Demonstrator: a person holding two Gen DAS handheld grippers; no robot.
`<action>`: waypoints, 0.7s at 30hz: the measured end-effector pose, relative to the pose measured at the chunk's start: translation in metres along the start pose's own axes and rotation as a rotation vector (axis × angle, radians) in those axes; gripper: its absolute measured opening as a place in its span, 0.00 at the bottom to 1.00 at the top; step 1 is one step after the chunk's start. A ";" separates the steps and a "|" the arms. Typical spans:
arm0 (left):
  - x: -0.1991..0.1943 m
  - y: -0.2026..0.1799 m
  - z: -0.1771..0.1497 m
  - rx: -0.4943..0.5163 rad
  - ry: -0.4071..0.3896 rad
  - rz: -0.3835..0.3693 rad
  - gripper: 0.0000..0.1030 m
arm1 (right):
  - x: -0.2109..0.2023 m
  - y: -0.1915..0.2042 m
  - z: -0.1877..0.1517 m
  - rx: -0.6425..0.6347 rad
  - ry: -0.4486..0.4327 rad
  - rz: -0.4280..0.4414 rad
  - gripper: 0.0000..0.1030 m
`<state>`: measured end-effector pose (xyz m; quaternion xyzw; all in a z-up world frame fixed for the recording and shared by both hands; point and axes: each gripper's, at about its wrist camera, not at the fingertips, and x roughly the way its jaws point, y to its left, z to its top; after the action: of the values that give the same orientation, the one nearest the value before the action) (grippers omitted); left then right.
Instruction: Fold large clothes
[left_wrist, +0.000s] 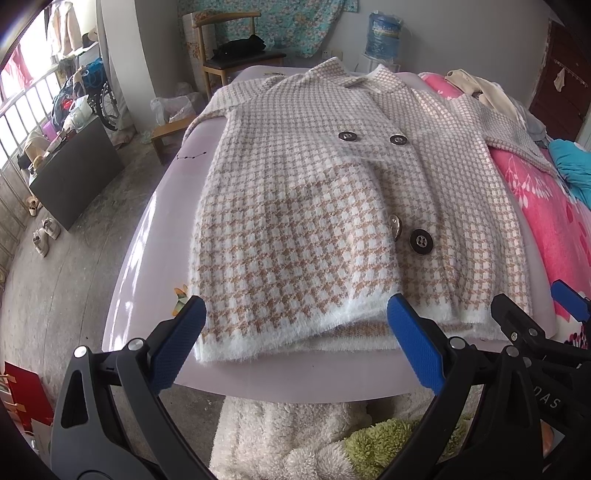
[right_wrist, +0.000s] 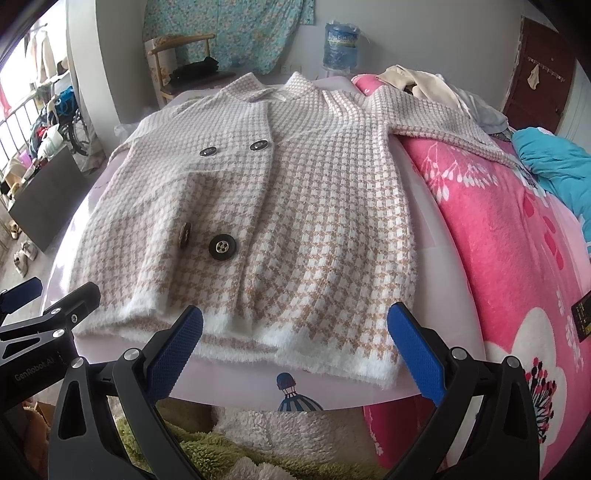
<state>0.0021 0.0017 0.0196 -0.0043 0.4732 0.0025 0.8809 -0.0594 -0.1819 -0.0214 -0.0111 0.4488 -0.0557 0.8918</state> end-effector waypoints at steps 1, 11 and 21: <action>0.003 0.001 0.001 -0.001 0.001 0.000 0.92 | 0.000 0.000 0.000 0.000 0.000 -0.001 0.95; 0.018 0.009 0.021 -0.007 -0.013 0.002 0.92 | 0.000 0.000 0.026 0.000 -0.052 -0.021 0.95; 0.025 0.022 0.052 -0.027 -0.098 -0.008 0.92 | 0.006 0.013 0.060 -0.058 -0.129 -0.047 0.95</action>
<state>0.0597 0.0242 0.0272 -0.0178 0.4294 0.0058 0.9029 -0.0065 -0.1711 0.0090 -0.0509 0.3916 -0.0630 0.9166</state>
